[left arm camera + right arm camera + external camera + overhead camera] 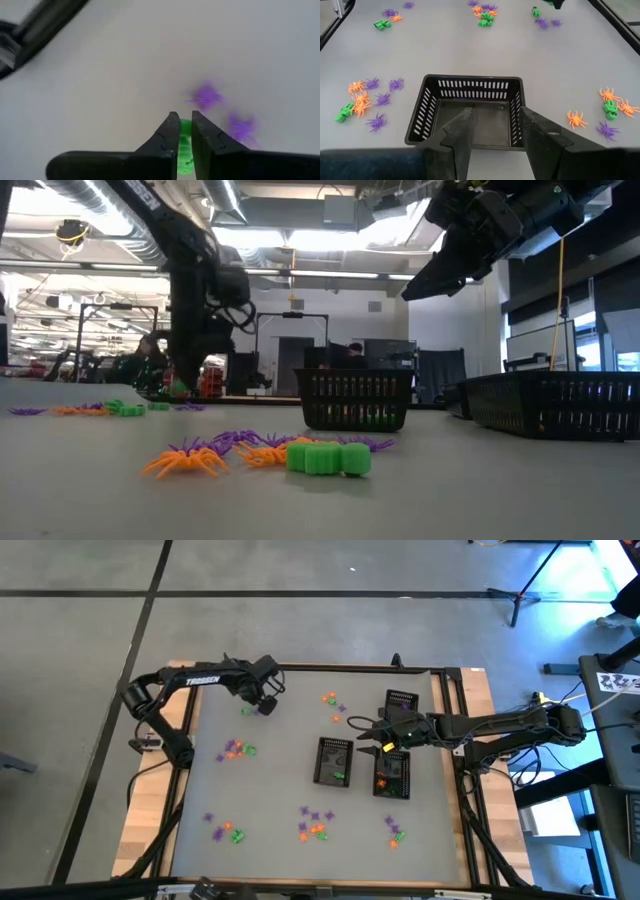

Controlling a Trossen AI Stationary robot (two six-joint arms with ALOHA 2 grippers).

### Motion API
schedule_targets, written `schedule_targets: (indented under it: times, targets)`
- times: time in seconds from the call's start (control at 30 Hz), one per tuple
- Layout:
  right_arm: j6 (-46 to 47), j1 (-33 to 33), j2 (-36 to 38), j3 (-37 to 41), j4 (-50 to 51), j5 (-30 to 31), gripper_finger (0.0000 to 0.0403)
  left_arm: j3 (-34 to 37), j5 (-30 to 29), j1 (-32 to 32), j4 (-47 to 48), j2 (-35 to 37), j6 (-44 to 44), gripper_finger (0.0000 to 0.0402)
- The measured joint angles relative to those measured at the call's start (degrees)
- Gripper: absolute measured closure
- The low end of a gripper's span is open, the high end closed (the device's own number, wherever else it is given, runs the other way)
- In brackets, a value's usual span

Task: Sort Halloween decoration
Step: Put the green skeleton toy into the bottom left bin

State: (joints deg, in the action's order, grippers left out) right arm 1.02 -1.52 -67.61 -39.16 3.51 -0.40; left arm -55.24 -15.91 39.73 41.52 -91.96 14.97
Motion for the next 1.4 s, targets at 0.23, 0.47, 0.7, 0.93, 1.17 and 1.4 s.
schedule_targets:
  times: [0.23, 0.47, 0.7, 0.93, 1.17, 1.4]
  targets:
    - [0.0, 0.0, 0.0, 0.0, 0.0, 0.0, 0.0246, -0.1, 8.3, -7.3, -4.7, 4.2, 1.4, 0.039]
    - [-0.1, 0.0, 0.0, 0.0, 0.0, 2.8, 0.0246, -0.2, 27.5, -20.6, -28.9, 5.5, -2.1, 0.039]
    - [-0.1, 0.0, 0.0, 0.0, 0.0, 3.0, 0.0246, -0.2, 25.0, -32.4, -43.1, 4.8, -7.7, 0.0379]
    - [-0.1, 0.0, 0.0, 0.0, -0.2, 3.0, 0.0246, -0.2, 20.4, -36.6, -48.8, 0.2, -8.1, 0.0314]
    - [-0.1, 0.0, 0.0, 0.0, -0.5, 3.0, 0.0246, -0.2, 18.3, -35.7, -48.7, -1.6, -8.1, 0.028]
    - [-0.3, 0.0, 0.0, 0.0, 0.4, 3.0, 0.0246, -0.2, 14.2, -32.6, -35.7, 3.6, -7.9, 0.0278]
